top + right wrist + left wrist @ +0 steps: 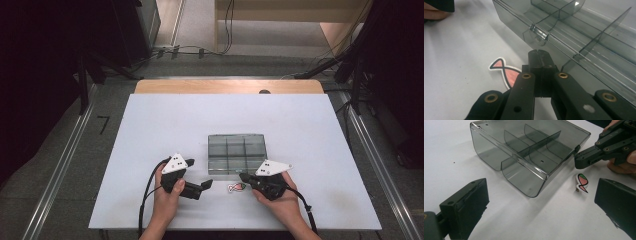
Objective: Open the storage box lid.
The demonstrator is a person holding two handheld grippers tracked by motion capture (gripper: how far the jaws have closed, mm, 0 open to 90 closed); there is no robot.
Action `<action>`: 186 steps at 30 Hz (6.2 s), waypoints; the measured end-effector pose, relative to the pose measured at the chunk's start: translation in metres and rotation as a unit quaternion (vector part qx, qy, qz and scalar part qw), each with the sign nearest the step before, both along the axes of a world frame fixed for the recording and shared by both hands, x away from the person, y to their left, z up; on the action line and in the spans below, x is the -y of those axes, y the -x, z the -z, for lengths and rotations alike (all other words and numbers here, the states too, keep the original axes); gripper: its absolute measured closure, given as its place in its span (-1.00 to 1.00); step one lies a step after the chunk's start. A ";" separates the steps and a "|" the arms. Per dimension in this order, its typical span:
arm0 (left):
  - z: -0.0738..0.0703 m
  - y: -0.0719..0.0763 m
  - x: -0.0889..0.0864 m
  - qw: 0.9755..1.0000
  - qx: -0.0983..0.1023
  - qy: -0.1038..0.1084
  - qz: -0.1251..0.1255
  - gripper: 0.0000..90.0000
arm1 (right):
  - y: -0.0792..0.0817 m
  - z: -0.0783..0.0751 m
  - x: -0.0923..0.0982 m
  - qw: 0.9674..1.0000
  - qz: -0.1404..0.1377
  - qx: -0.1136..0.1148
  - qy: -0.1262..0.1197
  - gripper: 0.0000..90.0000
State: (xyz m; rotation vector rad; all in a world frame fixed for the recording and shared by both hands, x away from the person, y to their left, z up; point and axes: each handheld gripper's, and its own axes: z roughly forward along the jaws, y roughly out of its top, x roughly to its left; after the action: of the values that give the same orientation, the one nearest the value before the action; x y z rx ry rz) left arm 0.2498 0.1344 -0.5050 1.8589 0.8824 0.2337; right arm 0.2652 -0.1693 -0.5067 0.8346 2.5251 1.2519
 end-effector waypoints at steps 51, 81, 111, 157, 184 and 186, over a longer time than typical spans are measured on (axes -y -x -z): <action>-0.023 -0.018 0.019 0.999 0.020 0.006 -0.028 0.74 | -0.011 -0.043 0.005 0.997 0.023 0.046 -0.057 0.96; -0.046 -0.040 0.019 0.998 0.043 0.039 -0.030 1.00 | -0.026 -0.048 0.049 0.994 0.076 0.055 -0.053 0.96; -0.045 -0.058 0.003 0.998 0.030 0.049 -0.035 -0.72 | -0.055 -0.073 0.048 0.991 0.085 0.067 -0.077 0.96; -0.057 -0.122 0.015 0.998 0.015 0.056 -0.020 0.33 | -0.099 -0.071 0.075 0.985 0.109 0.059 -0.117 -0.20; -0.040 -0.141 0.008 0.995 -0.022 0.089 -0.039 0.52 | -0.137 -0.047 0.053 0.984 0.104 0.026 -0.143 0.55; -0.039 -0.142 0.008 0.995 -0.022 0.090 -0.041 0.53 | -0.138 -0.047 0.053 0.983 0.108 0.022 -0.146 0.56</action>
State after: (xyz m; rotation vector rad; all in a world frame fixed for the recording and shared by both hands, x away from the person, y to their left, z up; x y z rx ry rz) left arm 0.3923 0.1265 -0.4660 1.6676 0.9799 0.1585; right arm 0.4035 -0.2220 -0.4601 1.0949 2.1748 1.5668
